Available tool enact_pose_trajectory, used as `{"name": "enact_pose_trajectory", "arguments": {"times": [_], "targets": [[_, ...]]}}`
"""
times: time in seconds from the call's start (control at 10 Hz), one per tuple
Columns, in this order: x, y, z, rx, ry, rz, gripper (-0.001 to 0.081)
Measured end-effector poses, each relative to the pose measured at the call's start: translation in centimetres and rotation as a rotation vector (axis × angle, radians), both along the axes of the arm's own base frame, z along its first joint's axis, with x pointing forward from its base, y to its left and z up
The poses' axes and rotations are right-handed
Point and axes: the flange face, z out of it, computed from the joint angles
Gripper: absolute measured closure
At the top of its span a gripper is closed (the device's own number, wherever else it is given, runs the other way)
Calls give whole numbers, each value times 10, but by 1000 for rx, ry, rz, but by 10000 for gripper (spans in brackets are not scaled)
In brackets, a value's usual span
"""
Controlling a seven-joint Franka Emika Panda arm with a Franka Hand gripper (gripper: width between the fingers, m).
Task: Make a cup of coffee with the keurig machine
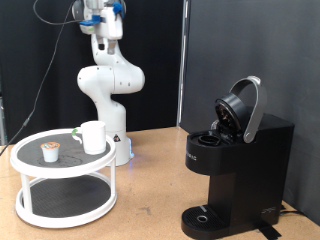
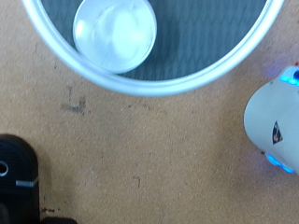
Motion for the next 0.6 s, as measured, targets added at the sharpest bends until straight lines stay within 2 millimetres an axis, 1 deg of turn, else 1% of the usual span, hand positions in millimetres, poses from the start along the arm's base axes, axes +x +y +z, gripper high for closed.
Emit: {"name": "enact_pose_trajectory", "arguments": {"times": [0.1,0.4,0.6], "targets": [[-5,-3,-1,2,-5,-5,-3],[-5,-6,-2,9,-6,19,-3],[-8,-22,-5,13,-12,22,-3]]}}
